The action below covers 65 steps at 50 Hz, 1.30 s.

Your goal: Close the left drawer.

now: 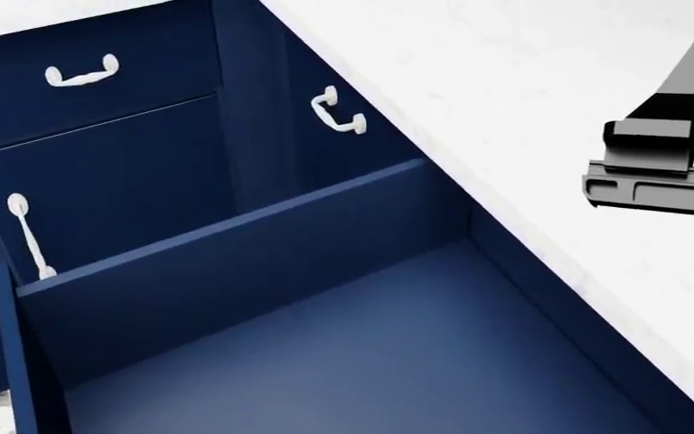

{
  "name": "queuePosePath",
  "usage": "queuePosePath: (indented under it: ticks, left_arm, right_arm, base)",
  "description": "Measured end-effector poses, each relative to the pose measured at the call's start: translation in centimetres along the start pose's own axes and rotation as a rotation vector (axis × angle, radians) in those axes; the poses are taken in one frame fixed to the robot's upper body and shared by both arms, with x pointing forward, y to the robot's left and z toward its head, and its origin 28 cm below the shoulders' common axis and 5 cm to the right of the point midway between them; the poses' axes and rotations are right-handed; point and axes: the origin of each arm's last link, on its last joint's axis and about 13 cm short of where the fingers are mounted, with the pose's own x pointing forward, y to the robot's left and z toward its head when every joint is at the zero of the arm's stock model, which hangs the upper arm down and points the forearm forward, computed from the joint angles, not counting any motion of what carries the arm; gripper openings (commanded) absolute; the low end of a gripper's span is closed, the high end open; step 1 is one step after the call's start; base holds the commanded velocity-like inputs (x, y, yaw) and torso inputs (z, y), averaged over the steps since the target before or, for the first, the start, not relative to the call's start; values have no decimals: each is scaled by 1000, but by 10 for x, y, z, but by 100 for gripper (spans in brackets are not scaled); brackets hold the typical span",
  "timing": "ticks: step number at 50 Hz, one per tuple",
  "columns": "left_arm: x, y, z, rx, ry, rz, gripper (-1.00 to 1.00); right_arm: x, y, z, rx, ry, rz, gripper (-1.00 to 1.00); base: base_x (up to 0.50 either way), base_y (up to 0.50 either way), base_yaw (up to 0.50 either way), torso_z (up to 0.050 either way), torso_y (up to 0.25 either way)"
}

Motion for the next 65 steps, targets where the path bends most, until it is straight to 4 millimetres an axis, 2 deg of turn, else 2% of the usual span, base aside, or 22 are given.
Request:
queuePosePath:
  ticks: [30,46,65]
  left_arm:
    - [-4,1,-4,-3,9,5,100]
    - [-13,0,-24,-9,67,19,100]
    - [-25,5,-32,-11,106,46,100]
  right_arm:
    - [-3,2,-1,-16,-14,-30,100]
    - [-5,8,-7,-22,6,-17,100]
    - [-8,9,-10,-20,18,-9,100]
  base:
    - [0,0,0,0,0]
    - [0,0,0,0,0]
    - [0,0,0,0,0]
